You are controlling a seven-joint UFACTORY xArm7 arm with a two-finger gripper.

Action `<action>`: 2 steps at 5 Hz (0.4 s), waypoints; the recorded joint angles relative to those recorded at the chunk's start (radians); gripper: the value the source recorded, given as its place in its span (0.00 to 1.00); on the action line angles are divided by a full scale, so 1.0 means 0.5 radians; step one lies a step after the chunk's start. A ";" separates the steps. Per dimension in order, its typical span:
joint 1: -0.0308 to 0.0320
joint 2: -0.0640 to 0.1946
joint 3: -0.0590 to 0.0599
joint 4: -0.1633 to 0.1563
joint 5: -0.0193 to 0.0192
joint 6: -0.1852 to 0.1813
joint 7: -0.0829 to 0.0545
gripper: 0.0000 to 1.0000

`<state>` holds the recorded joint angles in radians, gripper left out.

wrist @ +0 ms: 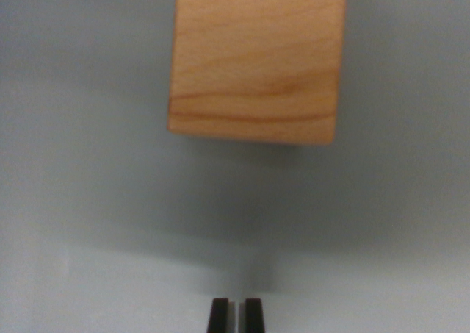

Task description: Push wooden cube

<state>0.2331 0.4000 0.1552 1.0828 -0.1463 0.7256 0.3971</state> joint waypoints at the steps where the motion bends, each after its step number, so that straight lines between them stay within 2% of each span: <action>1: 0.000 0.006 -0.001 0.010 0.0001 0.004 -0.002 1.00; 2: 0.000 0.006 -0.001 0.010 0.0001 0.004 -0.002 1.00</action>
<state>0.2330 0.4029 0.1549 1.0877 -0.1462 0.7275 0.3963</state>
